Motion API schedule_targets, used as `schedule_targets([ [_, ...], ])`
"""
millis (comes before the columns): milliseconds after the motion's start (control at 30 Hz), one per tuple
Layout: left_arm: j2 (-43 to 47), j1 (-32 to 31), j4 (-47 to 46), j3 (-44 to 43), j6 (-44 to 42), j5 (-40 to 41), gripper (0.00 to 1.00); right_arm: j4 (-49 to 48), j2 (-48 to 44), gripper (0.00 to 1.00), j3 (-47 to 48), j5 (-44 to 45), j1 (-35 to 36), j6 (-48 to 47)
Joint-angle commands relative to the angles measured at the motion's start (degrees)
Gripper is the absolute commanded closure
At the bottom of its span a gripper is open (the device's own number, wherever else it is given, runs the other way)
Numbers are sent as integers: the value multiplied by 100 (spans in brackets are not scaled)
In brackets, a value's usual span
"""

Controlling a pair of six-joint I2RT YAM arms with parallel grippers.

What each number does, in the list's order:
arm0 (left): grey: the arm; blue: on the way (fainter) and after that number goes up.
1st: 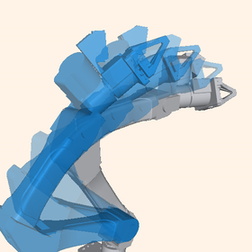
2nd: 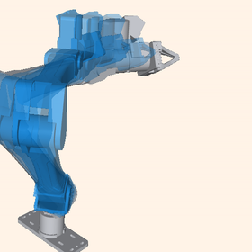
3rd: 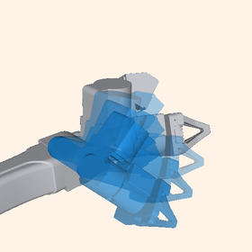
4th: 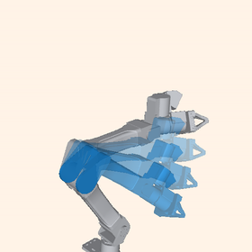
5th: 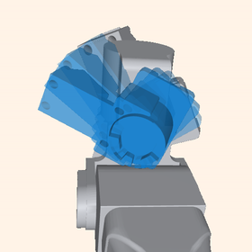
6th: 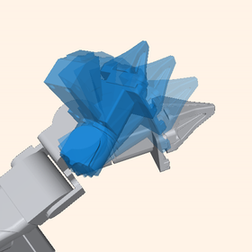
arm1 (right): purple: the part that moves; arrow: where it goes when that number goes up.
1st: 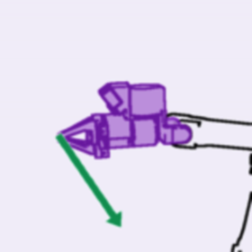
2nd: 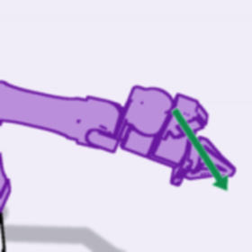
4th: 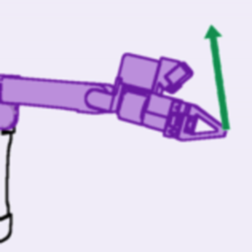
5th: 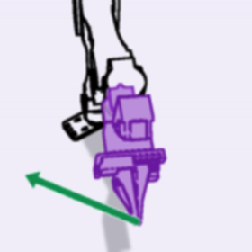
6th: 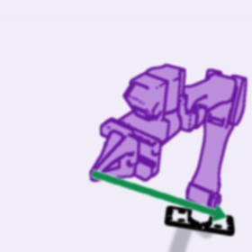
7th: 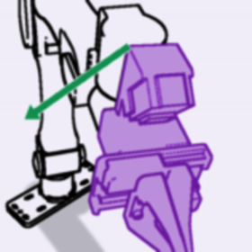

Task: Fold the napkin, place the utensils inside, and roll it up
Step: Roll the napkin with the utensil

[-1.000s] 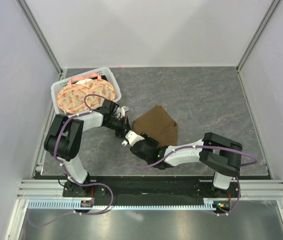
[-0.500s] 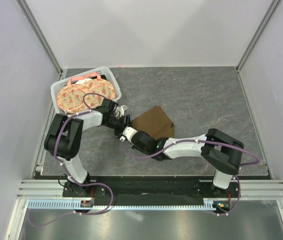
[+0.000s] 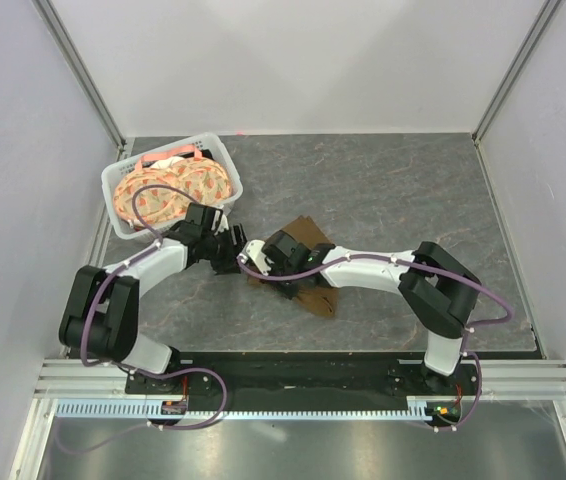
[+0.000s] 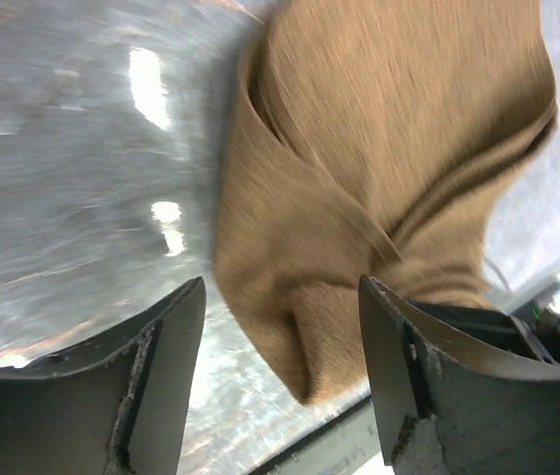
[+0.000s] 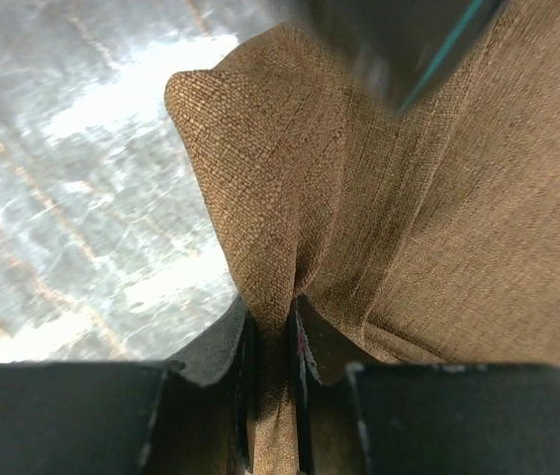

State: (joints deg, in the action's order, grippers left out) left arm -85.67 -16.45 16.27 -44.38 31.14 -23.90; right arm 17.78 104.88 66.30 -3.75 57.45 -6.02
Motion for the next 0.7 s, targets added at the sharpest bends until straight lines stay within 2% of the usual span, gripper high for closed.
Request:
schedule_targets([
  [0, 542, 89, -352, 262, 253, 921, 29, 920, 322, 84, 84, -1126, -155, 40],
  [167, 1138, 115, -747, 702, 375, 1273, 28, 1096, 498, 85, 269, -1628, -357, 75],
  [267, 1482, 124, -1292, 1237, 437, 1379, 29, 1254, 682, 85, 427, -1954, -489, 84],
  [467, 2668, 124, -3049, 2529, 420, 792, 35, 1702, 1201, 85, 980, -2620, -744, 5],
  [500, 2765, 124, -3251, 2757, 402, 495, 35, 1824, 1349, 85, 1051, -2701, -814, 5],
  [667, 2968, 115, -4043, 3093, 200, -105, 33, 2133, 1772, 85, 1446, -3210, -1069, -22],
])
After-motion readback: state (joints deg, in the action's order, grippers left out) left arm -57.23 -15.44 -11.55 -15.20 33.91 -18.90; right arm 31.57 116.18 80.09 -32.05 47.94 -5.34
